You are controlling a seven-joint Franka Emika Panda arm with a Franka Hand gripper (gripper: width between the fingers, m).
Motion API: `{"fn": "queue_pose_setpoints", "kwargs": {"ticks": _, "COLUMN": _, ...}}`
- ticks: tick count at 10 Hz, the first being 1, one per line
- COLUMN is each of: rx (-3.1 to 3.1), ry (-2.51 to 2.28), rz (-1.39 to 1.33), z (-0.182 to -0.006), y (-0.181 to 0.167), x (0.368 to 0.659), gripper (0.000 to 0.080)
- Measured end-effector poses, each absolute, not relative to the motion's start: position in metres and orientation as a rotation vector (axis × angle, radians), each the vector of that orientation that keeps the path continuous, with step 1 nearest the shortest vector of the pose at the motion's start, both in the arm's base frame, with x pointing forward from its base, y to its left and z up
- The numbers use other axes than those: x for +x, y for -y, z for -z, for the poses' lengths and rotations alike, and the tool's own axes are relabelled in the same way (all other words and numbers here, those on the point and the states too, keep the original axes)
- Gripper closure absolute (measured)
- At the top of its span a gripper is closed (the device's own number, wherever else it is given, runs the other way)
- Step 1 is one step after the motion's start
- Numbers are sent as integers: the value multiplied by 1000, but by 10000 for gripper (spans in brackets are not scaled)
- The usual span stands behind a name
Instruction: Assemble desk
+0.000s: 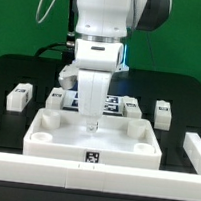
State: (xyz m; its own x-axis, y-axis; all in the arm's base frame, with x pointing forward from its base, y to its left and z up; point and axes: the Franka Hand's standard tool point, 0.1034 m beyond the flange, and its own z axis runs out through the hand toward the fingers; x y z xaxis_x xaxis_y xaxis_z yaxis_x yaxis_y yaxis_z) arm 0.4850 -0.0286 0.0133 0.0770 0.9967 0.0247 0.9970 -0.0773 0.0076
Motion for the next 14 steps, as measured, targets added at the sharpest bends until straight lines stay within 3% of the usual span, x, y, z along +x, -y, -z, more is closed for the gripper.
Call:
{"fn": "queue_pose_setpoints", "kwargs": {"ticks": 2, "rx": -2297, "ry": 2125, "rz": 35, "z": -13, "y": 29, "x": 484, "gripper": 164}}
{"fn": "queue_pose_setpoints", "kwargs": {"ticks": 4, "rx": -2296, "ry": 2125, "rz": 34, "z": -12, "y": 29, "x": 484, "gripper": 539}}
{"fn": "queue_pose_setpoints", "kwargs": {"ticks": 5, "rx": -2296, "ry": 2124, "rz": 34, "z": -12, "y": 28, "x": 484, "gripper": 539}}
{"fn": "queue_pose_setpoints", "kwargs": {"ticks": 6, "rx": -2296, "ry": 2124, "rz": 33, "z": -12, "y": 28, "x": 484, "gripper": 685}}
{"fn": "queue_pose_setpoints", "kwargs": {"ticks": 7, "rx": -2298, "ry": 2122, "rz": 33, "z": -12, "y": 28, "x": 484, "gripper": 746}}
{"fn": "queue_pose_setpoints", "kwargs": {"ticks": 14, "rx": -2280, "ry": 2143, "rz": 36, "z": -12, "y": 30, "x": 484, "gripper": 745}}
